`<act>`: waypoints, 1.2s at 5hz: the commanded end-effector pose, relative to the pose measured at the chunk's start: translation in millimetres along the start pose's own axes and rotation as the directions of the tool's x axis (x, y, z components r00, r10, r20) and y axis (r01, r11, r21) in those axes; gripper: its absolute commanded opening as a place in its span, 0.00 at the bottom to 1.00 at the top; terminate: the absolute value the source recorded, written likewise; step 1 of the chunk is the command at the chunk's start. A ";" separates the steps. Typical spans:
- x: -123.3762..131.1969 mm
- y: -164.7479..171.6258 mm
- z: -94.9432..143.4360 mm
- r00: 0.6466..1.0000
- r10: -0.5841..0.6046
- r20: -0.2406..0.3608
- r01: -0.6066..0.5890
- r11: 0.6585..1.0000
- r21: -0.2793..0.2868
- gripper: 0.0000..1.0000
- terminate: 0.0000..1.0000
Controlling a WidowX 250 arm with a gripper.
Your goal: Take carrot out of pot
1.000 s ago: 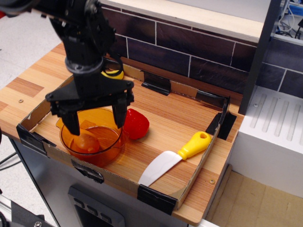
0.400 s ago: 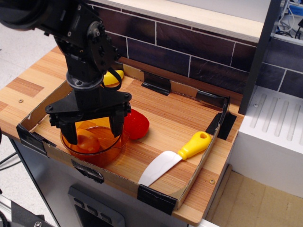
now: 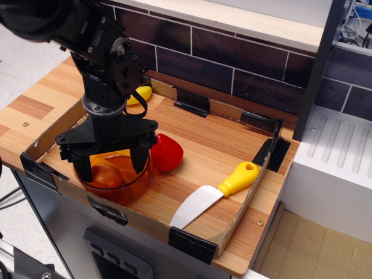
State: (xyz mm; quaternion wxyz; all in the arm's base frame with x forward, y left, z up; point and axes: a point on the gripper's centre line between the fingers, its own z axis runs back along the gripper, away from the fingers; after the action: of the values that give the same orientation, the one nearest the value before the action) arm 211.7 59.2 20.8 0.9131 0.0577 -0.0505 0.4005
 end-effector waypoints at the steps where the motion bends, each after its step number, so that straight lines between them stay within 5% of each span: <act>1: 11.1 -2.1 -1.1 0.999 0.040 0.012 -0.040 0.999 0.013 1.00 0.00; 2: 11.8 -1.4 -3.4 0.999 0.045 0.009 -0.045 0.999 0.021 1.00 0.00; 3: 13.9 -1.0 -2.1 0.997 0.074 -0.016 -0.074 0.997 0.030 0.00 0.00; 5: 23.0 2.5 18.3 0.993 0.121 -0.001 -0.121 0.992 0.021 0.00 0.00; 6: 35.5 5.4 57.9 0.985 0.170 0.004 -0.170 0.983 -0.065 0.00 0.00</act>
State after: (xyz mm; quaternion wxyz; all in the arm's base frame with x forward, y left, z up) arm 223.9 79.6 74.4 0.8765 0.0263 -0.0527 0.4778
